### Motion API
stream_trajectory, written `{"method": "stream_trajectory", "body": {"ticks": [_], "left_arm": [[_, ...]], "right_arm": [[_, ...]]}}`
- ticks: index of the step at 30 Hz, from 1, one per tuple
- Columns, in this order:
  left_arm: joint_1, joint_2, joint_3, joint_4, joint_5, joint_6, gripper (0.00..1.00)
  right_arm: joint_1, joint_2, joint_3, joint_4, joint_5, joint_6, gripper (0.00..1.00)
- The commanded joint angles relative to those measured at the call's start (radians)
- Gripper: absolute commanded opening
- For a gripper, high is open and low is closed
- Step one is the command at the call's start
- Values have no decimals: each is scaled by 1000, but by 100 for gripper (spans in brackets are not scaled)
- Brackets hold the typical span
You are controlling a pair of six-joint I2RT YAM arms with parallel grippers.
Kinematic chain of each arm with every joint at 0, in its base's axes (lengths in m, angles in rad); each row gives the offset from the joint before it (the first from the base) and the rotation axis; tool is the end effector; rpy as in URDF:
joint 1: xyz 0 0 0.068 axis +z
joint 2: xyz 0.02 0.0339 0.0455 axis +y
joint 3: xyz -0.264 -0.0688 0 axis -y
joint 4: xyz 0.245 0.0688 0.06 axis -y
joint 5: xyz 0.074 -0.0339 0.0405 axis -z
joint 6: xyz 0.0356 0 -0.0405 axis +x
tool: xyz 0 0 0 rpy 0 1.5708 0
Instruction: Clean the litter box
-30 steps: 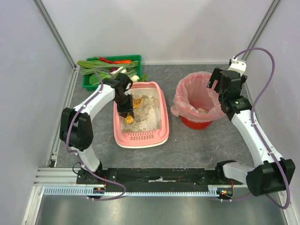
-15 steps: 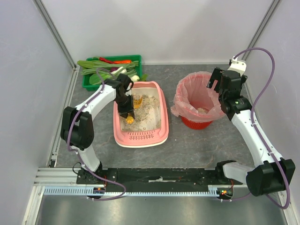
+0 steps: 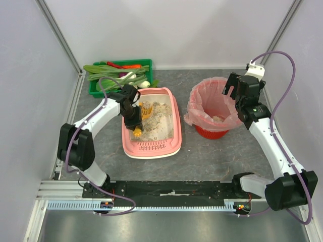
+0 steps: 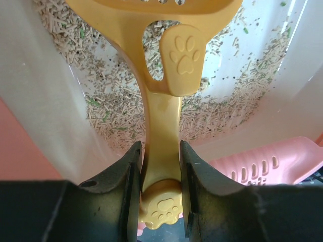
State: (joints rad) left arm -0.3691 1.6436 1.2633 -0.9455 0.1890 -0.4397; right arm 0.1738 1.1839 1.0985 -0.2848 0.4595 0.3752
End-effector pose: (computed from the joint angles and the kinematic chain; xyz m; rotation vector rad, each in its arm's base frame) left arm 0.2917 -0.1200 0.2359 -0.0700 2.9635 -0.4019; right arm 0.2670 0.0309 0.3586 0.4879 1.8381 -0.0743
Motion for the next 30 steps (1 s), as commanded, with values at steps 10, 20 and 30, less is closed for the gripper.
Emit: {"method": "stream_trajectory", "body": {"ticks": [10,20,30], "left_arm": [[-8,-143,-70,108,47,71,2],[-37,-392,-258,217,64,159,2],[-60,-585,-413,300,62,119,2]], "right_arm": [[-2,5,54,35,-39,-4,97],[-2,0,63,35,-53,-16,97],[0,13,95,22,-76,-13,96]]}}
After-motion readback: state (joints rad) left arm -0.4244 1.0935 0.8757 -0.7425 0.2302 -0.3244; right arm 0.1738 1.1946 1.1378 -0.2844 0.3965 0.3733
